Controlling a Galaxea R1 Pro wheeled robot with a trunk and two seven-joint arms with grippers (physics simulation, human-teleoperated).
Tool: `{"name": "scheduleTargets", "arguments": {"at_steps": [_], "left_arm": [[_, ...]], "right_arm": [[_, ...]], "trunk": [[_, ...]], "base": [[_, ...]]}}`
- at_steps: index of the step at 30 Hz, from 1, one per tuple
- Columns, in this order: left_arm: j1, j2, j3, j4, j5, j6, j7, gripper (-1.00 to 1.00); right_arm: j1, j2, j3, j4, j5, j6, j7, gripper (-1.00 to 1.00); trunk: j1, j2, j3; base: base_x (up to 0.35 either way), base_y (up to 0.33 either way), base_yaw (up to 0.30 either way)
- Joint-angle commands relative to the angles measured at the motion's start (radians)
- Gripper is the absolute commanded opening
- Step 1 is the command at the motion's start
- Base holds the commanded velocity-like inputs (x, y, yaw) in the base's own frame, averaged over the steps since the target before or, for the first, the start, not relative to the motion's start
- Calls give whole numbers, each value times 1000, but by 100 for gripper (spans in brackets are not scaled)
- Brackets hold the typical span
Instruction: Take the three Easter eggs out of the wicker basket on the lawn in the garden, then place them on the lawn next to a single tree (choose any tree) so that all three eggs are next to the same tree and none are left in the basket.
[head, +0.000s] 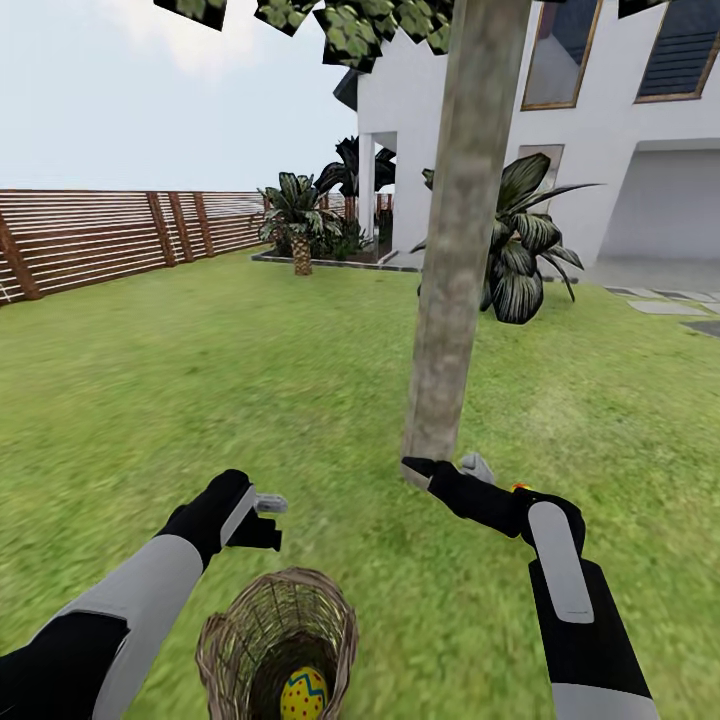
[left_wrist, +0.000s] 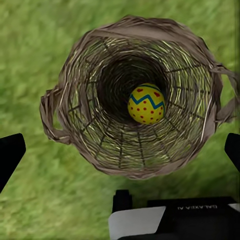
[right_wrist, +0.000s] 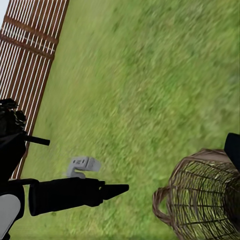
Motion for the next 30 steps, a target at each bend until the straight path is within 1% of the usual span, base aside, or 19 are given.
{"name": "scheduleTargets", "arguments": {"at_steps": [1, 6, 9, 12, 30], "left_arm": [[-1, 1, -8, -1, 9, 4, -2, 100], [-1, 1, -9, -1, 8, 4, -10, 100], [-1, 1, -10, -1, 8, 4, -11, 100], [-1, 2, -11, -1, 7, 4, -12, 100], [-1, 3, -11, -1, 8, 4, -12, 100]], "right_arm": [[-1, 1, -2, -1, -11, 5, -10, 100], [-1, 1, -1, -1, -15, 5, -10, 100], [-1, 0, -2, -1, -35, 5, -10, 100], [-1, -1, -2, -1, -47, 5, -10, 100], [0, -2, -2, -1, -56, 5, -10, 100]], "trunk": [[4, -8, -4], [23, -43, -20], [35, -64, -29], [46, -85, -39], [115, -211, -95]], "base": [[0, 0, 0], [0, 0, 0], [0, 0, 0], [0, 0, 0], [0, 0, 0]]}}
